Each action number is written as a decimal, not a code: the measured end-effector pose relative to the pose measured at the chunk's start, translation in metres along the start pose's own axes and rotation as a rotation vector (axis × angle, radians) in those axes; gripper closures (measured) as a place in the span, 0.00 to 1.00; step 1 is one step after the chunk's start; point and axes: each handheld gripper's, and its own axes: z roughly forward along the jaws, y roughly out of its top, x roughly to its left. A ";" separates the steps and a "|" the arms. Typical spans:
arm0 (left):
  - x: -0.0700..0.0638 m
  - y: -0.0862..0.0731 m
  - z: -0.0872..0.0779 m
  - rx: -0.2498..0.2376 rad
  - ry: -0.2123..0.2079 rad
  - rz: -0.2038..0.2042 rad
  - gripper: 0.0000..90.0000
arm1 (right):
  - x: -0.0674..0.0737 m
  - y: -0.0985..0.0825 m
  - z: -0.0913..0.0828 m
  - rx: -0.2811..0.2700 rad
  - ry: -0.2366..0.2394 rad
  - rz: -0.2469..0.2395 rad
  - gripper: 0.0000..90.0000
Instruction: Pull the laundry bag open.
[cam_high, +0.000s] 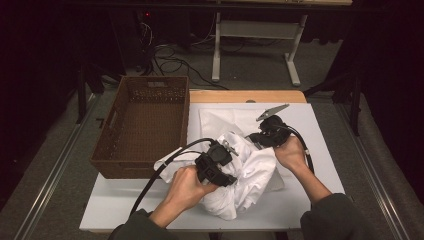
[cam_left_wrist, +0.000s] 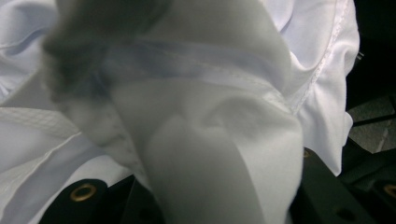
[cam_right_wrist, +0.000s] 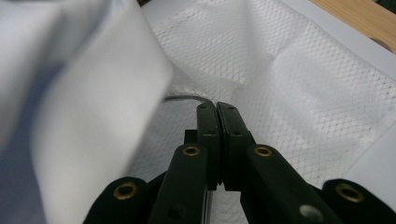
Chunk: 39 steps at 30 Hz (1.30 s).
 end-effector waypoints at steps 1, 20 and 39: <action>-0.002 0.000 0.008 0.003 -0.003 0.004 0.76 | 0.000 0.000 0.000 0.002 0.000 -0.003 1.00; 0.012 0.007 0.078 0.060 -0.008 -0.068 0.76 | 0.001 -0.002 0.002 0.015 -0.003 -0.028 1.00; 0.045 0.015 0.106 0.008 0.120 -0.157 0.61 | 0.008 -0.005 0.005 0.019 0.015 -0.053 1.00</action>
